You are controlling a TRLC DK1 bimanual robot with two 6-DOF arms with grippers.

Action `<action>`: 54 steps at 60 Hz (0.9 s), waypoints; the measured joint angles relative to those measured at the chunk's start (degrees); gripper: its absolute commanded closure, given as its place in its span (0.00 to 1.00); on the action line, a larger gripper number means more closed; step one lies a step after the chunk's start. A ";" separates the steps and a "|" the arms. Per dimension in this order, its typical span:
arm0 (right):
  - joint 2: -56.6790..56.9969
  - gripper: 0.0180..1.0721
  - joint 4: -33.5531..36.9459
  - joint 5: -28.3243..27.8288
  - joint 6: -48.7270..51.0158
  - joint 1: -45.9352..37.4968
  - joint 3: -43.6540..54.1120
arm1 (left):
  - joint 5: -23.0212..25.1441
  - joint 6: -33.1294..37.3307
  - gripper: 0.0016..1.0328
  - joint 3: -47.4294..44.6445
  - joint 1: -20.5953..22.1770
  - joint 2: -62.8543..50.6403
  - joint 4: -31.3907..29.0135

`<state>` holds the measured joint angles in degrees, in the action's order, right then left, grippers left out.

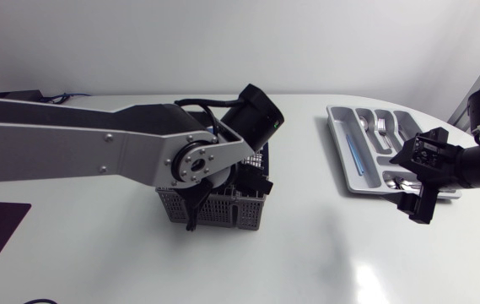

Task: Unload the cutlery basket into the drawer organizer.

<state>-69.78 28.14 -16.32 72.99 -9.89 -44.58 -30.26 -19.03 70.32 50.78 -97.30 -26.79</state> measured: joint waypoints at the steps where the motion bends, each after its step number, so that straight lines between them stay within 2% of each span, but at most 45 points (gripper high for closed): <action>1: 0.26 0.05 0.00 0.00 -0.15 0.22 0.15 | 0.02 -0.11 0.43 0.02 -0.04 -0.07 0.00; 3: 0.87 0.05 -0.02 0.00 -0.61 0.83 0.50 | 0.02 -0.17 0.44 0.09 -0.20 -0.15 0.00; 12: 3.85 0.05 0.24 0.00 -2.84 3.87 2.34 | 0.00 -0.50 0.64 0.24 -1.01 -0.33 0.02; 23: 7.72 0.05 1.62 -0.96 -8.15 9.97 4.33 | 0.02 -0.52 0.72 0.24 -1.27 -0.70 0.02; 30: 8.85 0.05 2.78 -2.16 -11.02 12.63 4.70 | 0.20 -0.52 0.72 0.24 -1.22 -0.83 0.04; 35: 9.31 0.05 2.97 -2.60 -12.46 13.75 4.85 | 0.42 -0.52 0.81 0.24 -1.16 -0.92 0.07; 47: 9.46 0.05 2.97 -2.78 -13.46 14.47 5.62 | 0.44 -0.52 0.81 0.24 -1.09 -1.31 0.15; 50: 9.53 0.05 2.97 -2.78 -13.46 14.62 5.79 | 0.42 -0.52 0.86 0.24 -0.92 -1.57 0.15; 51: 9.55 0.05 2.97 -2.78 -13.49 14.69 5.86 | 0.42 -0.52 0.94 0.24 -0.87 -1.68 0.15; 54: 9.68 0.05 2.99 -2.80 -13.49 14.73 6.10 | 0.44 -0.52 0.96 0.24 -0.72 -1.90 0.17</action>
<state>-60.10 31.14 -19.11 59.51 4.84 -38.48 -29.82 -19.55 70.57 50.06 -99.20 -26.61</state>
